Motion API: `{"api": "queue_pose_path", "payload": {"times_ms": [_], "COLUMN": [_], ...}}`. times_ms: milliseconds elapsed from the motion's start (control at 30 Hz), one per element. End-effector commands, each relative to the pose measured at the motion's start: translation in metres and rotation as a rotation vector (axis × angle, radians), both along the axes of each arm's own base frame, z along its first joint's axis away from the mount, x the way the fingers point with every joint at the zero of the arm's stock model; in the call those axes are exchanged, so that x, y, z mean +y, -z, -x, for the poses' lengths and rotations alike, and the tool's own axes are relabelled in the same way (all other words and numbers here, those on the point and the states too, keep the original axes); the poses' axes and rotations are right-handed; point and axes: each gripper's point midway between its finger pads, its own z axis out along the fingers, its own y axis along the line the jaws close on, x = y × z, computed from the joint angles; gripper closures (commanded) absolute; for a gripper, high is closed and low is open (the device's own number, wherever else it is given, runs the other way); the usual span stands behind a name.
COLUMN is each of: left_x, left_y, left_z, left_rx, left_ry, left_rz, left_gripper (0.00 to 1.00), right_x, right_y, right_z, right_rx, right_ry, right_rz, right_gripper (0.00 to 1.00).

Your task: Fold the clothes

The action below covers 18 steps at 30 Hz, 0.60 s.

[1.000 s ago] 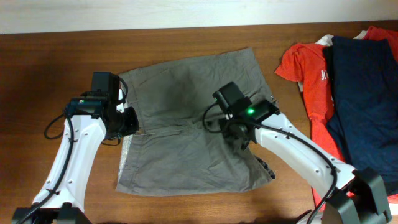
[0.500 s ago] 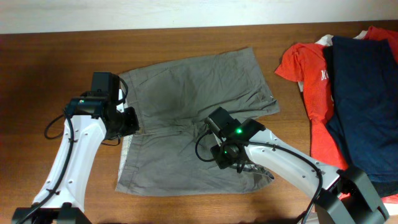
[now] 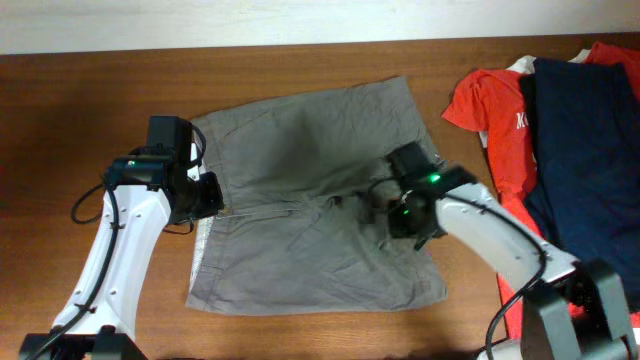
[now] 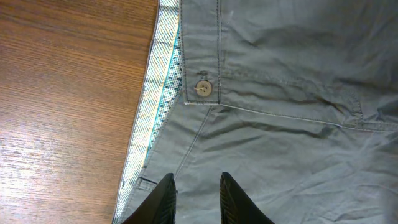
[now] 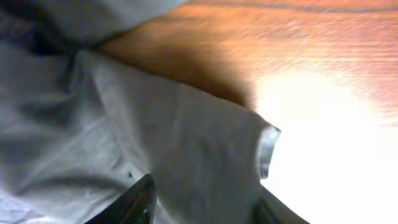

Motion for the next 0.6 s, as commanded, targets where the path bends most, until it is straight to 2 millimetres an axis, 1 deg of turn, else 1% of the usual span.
{"api": "queue_pose_path", "payload": {"times_ms": [0, 67, 133, 167, 233, 267, 333, 400, 467, 500, 533, 567], "left_x": [0.004, 0.004, 0.004, 0.004, 0.004, 0.004, 0.004, 0.004, 0.004, 0.004, 0.004, 0.004], "left_y": [0.002, 0.002, 0.002, 0.002, 0.002, 0.002, 0.002, 0.002, 0.002, 0.002, 0.003, 0.003], "left_z": [0.001, 0.001, 0.001, 0.001, 0.001, 0.001, 0.001, 0.001, 0.001, 0.001, 0.002, 0.003], "left_rx": [0.005, 0.005, 0.006, 0.006, 0.005, 0.005, 0.005, 0.006, 0.006, 0.006, 0.008, 0.013], "left_ry": [0.007, 0.007, 0.007, 0.007, 0.007, 0.007, 0.007, 0.007, 0.007, 0.007, 0.008, 0.008], "left_rz": [-0.018, -0.018, -0.018, -0.018, -0.018, -0.018, -0.017, -0.018, -0.017, -0.017, -0.018, -0.018], "left_gripper": [0.76, 0.76, 0.76, 0.76, 0.76, 0.76, 0.76, 0.76, 0.76, 0.76, 0.76, 0.76], "right_x": [-0.011, -0.027, -0.041, -0.049, -0.058, -0.061, -0.063, -0.061, -0.044, -0.043, -0.044, -0.044], "right_y": [-0.004, -0.004, -0.005, -0.006, -0.01, -0.012, -0.014, -0.009, -0.004, 0.002, 0.015, 0.022], "right_z": [-0.006, -0.01, -0.014, -0.016, -0.019, -0.02, -0.02, -0.019, -0.021, -0.019, -0.014, -0.012], "right_rx": [-0.001, 0.001, 0.005, 0.018, 0.029, 0.037, 0.06, 0.069, 0.065, 0.073, 0.079, 0.077], "right_ry": [0.03, 0.112, 0.186, 0.249, 0.323, 0.365, 0.441, 0.511, 0.552, 0.584, 0.636, 0.666], "right_rz": [-0.061, -0.064, -0.107, -0.186, -0.29, -0.363, -0.473, -0.554, -0.706, -0.715, -0.708, -0.717], "right_gripper": [0.53, 0.53, 0.53, 0.53, 0.53, 0.55, 0.59, 0.61, 0.6, 0.6, 0.6, 0.6]}}
